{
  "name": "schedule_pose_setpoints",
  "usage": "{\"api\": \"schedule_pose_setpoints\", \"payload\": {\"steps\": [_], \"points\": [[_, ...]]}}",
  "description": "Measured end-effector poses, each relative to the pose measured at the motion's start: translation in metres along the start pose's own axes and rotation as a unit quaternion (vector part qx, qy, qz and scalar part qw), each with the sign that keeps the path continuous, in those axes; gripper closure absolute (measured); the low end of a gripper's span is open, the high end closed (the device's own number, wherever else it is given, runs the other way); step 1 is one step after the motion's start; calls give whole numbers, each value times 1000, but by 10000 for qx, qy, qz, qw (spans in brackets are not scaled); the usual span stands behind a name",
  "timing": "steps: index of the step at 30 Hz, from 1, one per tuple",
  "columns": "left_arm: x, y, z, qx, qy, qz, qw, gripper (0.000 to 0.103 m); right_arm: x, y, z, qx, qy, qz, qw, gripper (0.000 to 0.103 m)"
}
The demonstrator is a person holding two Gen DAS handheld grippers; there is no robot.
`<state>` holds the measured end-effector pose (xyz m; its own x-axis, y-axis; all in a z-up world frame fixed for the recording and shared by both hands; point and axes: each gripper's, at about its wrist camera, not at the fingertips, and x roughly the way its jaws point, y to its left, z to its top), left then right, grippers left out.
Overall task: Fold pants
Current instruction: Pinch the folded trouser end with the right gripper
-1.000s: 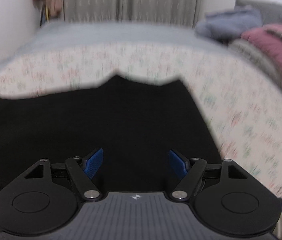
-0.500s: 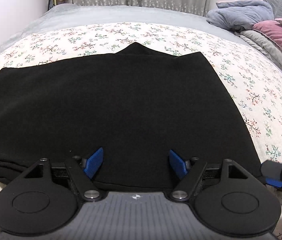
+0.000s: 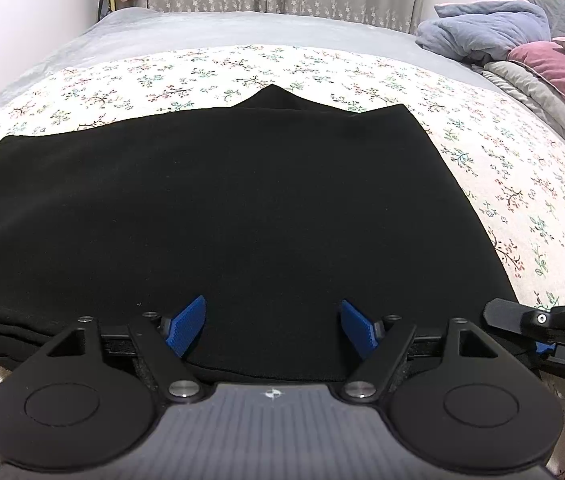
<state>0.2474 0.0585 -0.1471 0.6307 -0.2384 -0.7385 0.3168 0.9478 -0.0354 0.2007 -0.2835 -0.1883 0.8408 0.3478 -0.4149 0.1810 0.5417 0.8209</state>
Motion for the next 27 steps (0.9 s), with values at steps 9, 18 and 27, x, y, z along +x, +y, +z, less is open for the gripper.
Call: {"api": "schedule_pose_setpoints", "payload": {"steps": [9,18,27], "points": [[1,-3,1,-19,-4,16,10000,20,-6,-11,-9,448,252,471,9976,85],[2,-5,2,-19,-7,28,10000,19,3,-1,-12,220,172,194,9994,94],[3,-3,6,15,21,-11,10000,18,-4,-3,-22,485,-208,299,9982,95]]}}
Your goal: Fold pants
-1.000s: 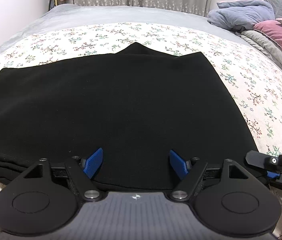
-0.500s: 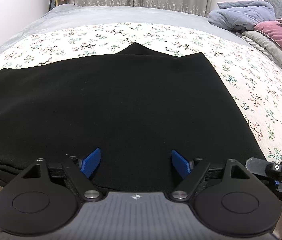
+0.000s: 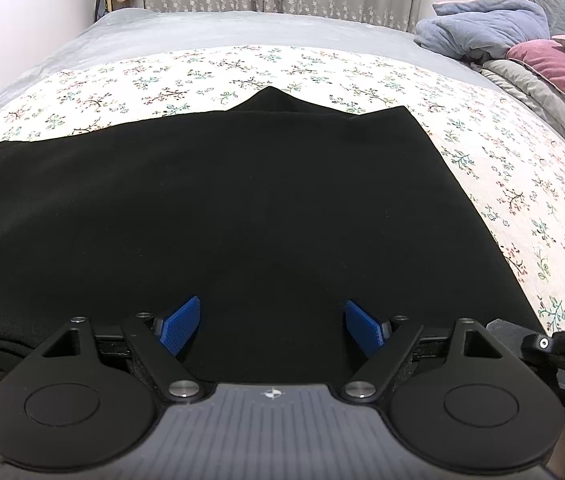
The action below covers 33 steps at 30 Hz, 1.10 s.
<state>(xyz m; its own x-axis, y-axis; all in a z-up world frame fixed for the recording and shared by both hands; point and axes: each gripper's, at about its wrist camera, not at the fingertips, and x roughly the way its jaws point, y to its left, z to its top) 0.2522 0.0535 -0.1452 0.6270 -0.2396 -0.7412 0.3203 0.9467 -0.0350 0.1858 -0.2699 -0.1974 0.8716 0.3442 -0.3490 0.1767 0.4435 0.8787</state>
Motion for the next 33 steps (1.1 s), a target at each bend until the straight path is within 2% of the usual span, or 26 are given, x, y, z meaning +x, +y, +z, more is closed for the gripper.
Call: {"api": "schedule_pose_setpoints", "payload": {"steps": [6,12,16,20,25,29,33], "points": [[3,-7,0,49,-21,69,10000,16,4,-5,2,130,45,55,9999,94],[2,-9,3,22,1,99,9999,16,5,-2,-1,-221,8,24,9998,95],[1,-9,5,101,-19,159,9998,16,1,10,-8,-675,-180,-118,9975,94],[-1,-6,9,87,-43,159,9998,16,-2,12,-10,-775,-323,-61,9964,94],[-7,-7,17,64,-140,0,9999,16,-1,14,-16,-1044,-458,-136,9934,94],[-17,-18,26,322,-343,-109,9988,16,-2,16,-19,-1251,-563,-114,9905,94],[-25,-34,37,524,-392,-584,9961,16,-3,29,-30,-1896,-728,-221,9789,94]]}}
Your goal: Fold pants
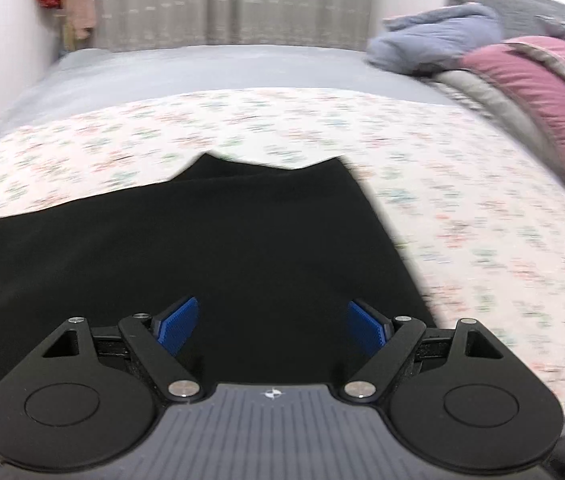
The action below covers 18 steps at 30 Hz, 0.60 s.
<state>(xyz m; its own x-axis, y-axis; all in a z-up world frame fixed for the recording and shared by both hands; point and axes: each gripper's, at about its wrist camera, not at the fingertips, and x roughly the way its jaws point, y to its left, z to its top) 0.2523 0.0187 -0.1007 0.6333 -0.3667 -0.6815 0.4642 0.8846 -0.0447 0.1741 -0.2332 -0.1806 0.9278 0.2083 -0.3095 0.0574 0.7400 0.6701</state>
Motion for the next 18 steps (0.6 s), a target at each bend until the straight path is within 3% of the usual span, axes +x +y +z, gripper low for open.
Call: {"api": "schedule_pose_setpoints", "payload": {"steps": [7,12,15,18], "points": [[16,-43,29,971,280,-25,9949,16,-1,-1,-1,-67,-34,16,10000,94],[41,-77,52,1280,579,-149,9900,16,-3,-1,-3,-55,-72,-3,10000,94],[68,-103,57,1627,864,117,9828,16,-6,-4,-3,23,-72,24,10000,94],[91,-129,55,2209,1059,556,9679,16,-5,-8,-1,169,-54,63,9998,93]]}}
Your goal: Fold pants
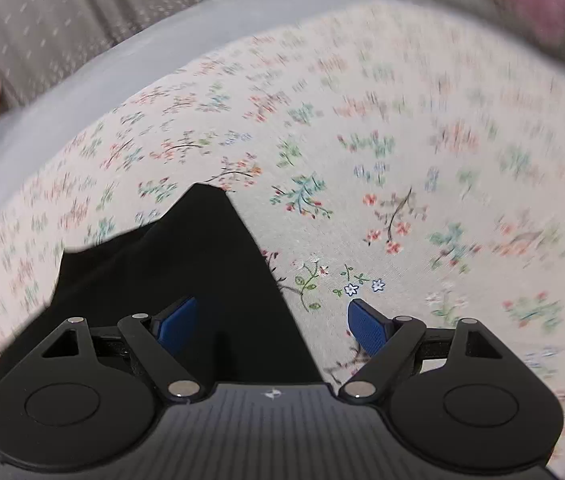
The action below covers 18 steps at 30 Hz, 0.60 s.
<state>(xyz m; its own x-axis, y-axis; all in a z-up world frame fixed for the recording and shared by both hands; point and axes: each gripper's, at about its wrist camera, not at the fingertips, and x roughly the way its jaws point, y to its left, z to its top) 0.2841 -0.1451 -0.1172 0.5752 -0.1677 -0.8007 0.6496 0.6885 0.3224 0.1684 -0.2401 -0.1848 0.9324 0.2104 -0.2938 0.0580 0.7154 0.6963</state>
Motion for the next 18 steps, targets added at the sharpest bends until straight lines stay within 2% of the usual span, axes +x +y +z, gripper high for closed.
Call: {"api": "schedule_pose_setpoints", "payload": {"steps": [3,6,8,9,11,12,13,18], "points": [[26,-26,8,605,296,791,9946,16,-1,-1,1,21,5,18,10000,93],[30,-32,15,950,224,1371,9857,15,-4,1,0,-47,-7,28,10000,94],[37,-33,19,1044,302,1613,9809,38,-7,2,0,-110,-60,39,9999,94],[40,-32,20,1005,375,1672,9801,45,-9,4,-2,-167,-87,31,9998,94],[47,-31,20,1081,522,1846,9755,76,-12,8,-4,-298,-111,1,9995,94],[50,-30,19,1125,563,1910,9735,82,-13,9,-4,-343,-116,-20,9993,94],[51,-28,19,1073,585,1915,9739,95,-13,10,-5,-361,-116,-35,9993,94],[33,-7,31,50,356,1482,9883,97,-20,5,-1,-188,-46,88,9998,95]]}}
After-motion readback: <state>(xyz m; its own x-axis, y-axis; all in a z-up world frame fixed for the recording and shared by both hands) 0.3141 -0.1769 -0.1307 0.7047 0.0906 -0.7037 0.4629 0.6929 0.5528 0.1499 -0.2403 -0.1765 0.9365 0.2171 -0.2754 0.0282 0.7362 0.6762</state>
